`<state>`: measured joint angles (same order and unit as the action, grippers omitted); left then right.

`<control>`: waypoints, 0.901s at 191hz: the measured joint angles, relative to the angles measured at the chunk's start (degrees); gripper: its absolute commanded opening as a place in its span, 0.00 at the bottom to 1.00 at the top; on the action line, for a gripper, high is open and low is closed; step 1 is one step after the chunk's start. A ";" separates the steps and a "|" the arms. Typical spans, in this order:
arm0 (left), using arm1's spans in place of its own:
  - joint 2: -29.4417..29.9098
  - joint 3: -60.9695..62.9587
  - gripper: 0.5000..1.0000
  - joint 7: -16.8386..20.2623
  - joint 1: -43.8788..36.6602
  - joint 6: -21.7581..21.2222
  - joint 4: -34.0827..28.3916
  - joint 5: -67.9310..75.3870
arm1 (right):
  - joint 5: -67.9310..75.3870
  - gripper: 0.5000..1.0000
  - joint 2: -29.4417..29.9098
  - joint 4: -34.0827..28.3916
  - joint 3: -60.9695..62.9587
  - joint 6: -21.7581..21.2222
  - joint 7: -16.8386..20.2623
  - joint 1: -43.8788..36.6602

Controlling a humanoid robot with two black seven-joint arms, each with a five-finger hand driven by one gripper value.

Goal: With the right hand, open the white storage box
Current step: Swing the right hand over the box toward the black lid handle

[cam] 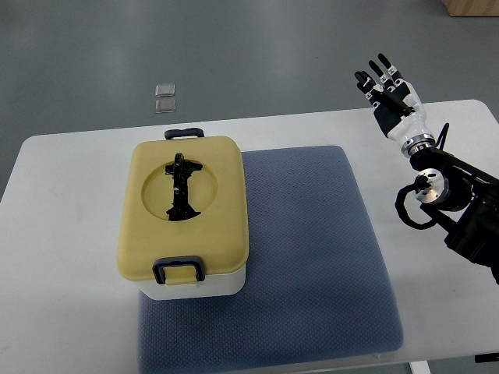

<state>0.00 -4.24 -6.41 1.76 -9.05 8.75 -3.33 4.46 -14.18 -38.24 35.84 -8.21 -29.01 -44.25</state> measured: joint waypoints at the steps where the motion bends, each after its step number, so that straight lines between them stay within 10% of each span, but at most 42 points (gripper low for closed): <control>1: 0.00 0.00 1.00 0.00 0.00 0.00 0.00 0.00 | 0.00 0.86 -0.04 -0.01 0.00 0.00 0.00 -0.02; 114: 0.00 -0.01 1.00 0.02 0.00 0.00 -0.03 0.00 | -21.37 0.86 -5.11 -0.63 -1.05 -1.15 0.27 -6.96; 172: 0.00 0.03 1.00 0.02 0.00 0.00 -0.03 -0.01 | -44.44 0.86 -9.88 -3.55 -6.49 -9.52 0.33 -20.02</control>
<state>0.00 -4.21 -6.40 1.75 -9.05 8.72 -3.34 -39.98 -24.06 -41.79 29.35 -17.73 -28.68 -64.27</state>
